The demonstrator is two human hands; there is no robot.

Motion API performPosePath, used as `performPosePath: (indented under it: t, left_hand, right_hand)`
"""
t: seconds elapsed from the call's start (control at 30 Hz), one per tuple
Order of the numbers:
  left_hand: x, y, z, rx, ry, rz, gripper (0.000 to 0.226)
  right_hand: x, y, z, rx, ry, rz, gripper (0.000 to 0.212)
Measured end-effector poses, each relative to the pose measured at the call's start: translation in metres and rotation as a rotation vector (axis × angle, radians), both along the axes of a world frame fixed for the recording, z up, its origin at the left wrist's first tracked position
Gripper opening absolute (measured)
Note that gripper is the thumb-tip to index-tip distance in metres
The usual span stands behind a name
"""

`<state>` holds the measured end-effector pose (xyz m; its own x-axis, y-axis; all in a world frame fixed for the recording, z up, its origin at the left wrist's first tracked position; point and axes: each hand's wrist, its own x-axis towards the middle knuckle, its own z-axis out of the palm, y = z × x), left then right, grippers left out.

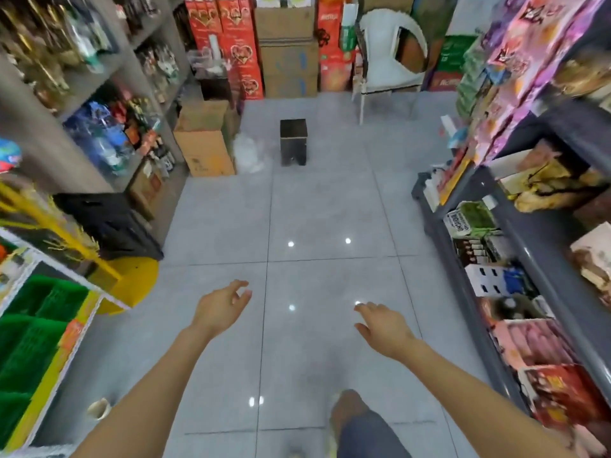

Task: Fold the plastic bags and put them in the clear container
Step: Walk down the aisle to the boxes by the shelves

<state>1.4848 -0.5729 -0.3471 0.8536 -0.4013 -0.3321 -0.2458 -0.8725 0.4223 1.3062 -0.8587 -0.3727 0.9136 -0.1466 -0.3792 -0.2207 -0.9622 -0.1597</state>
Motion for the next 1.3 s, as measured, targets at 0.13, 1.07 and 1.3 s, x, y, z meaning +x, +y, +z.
performPosePath:
  t: [0.13,1.07,1.3]
  left_hand:
    - [0.128,-0.087,-0.014,-0.041,0.004,-0.005,0.039]
    - [0.932,-0.41,-0.037,-0.112,0.116,0.359,0.042]
    - [1.088,-0.449,-0.058,-0.155,0.12,0.547,0.042]
  right_hand:
    - [0.126,-0.098,-0.008,-0.007,-0.022,-0.091,0.045]
    - [1.01,-0.478,0.015,-0.037,-0.029,0.109,0.045]
    - [1.238,-0.524,-0.006,-0.064,0.009,0.303,0.043]
